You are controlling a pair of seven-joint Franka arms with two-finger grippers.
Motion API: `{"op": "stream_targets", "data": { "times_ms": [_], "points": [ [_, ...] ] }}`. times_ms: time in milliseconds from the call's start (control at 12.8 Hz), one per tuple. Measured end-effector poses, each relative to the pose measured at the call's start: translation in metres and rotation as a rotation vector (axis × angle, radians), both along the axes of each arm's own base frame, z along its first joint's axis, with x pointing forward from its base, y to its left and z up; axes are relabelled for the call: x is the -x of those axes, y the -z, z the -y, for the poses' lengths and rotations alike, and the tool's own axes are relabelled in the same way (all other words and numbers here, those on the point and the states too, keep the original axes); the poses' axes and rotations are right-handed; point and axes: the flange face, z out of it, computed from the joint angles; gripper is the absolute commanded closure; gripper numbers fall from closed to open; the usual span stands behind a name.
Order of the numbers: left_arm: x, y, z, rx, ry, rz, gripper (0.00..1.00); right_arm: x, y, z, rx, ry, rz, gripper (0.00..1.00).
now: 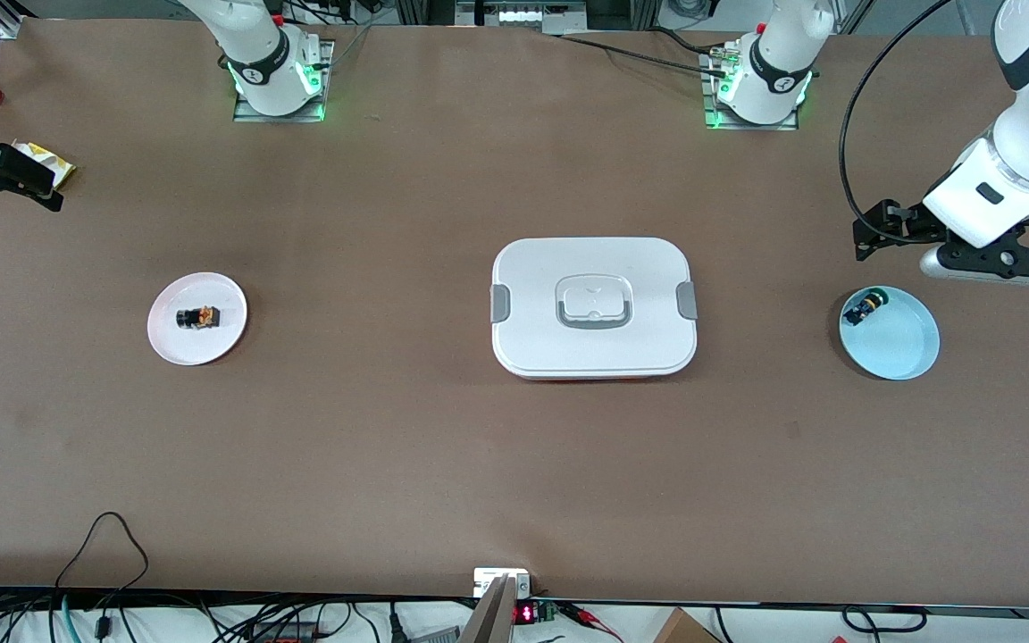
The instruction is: Transfer orange switch to right arm and place
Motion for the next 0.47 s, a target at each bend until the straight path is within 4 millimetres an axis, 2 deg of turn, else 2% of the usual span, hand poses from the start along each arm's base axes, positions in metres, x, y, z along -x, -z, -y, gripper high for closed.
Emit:
{"op": "stream_targets", "data": {
  "times_ms": [468],
  "points": [
    [0.0000, 0.0000, 0.0000, 0.000, 0.000, 0.000, 0.00, -0.0014, -0.0030, -0.0015, 0.000, -0.002, 0.004, 0.00]
  ]
}}
